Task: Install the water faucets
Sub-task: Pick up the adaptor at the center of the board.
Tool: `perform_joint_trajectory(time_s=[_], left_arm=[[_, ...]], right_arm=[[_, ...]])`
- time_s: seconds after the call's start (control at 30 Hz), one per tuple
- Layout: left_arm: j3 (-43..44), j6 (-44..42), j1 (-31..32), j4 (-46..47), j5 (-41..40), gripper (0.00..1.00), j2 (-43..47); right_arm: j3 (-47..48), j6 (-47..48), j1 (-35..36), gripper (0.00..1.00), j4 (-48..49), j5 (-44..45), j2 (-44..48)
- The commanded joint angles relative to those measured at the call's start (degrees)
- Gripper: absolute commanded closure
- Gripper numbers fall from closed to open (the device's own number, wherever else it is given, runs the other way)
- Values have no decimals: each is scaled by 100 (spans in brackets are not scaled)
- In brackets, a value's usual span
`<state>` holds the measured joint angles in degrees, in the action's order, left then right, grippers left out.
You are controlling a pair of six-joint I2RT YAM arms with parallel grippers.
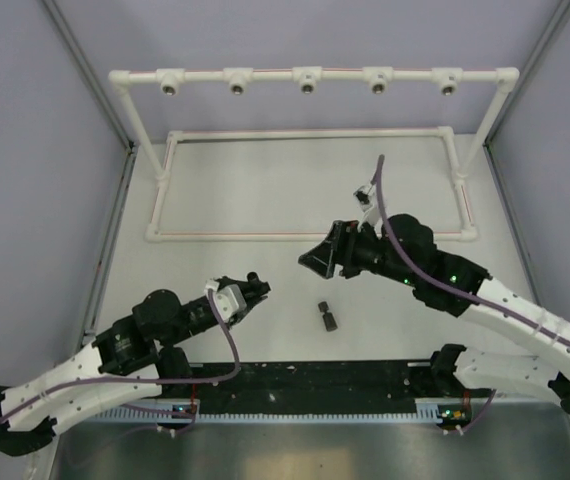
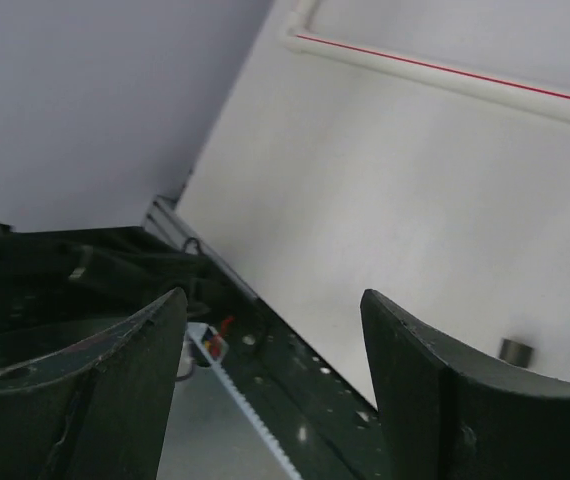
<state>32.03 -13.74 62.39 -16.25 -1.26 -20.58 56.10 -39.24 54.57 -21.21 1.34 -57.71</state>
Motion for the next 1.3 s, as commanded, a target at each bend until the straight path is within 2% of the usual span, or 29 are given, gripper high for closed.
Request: perform_joint_trajectory(time_s=[0.0, 0.13, 0.27, 0.57, 0.93, 1.27], left_arm=[[40, -1129, -8, 491, 82, 100, -236], [84, -1605, -8, 430, 91, 100, -385], [58, -1904, -8, 544, 29, 100, -333], [22, -2010, -8, 887, 310, 100, -297], [66, -2098, -8, 1291, 485, 100, -429], [137, -2159, -8, 1414, 662, 100, -605]], right_arm=[[288, -1233, -34, 32, 845, -898, 234], [516, -1761, -43, 31, 961, -1092, 112], [604, -2043, -43, 23, 1207, -1584, -73], [148, -2447, -16, 20, 2076, -2339, -275], [7, -2175, 203, 13, 2243, -2525, -522], [-134, -2395, 221, 13, 2614, -2657, -574]])
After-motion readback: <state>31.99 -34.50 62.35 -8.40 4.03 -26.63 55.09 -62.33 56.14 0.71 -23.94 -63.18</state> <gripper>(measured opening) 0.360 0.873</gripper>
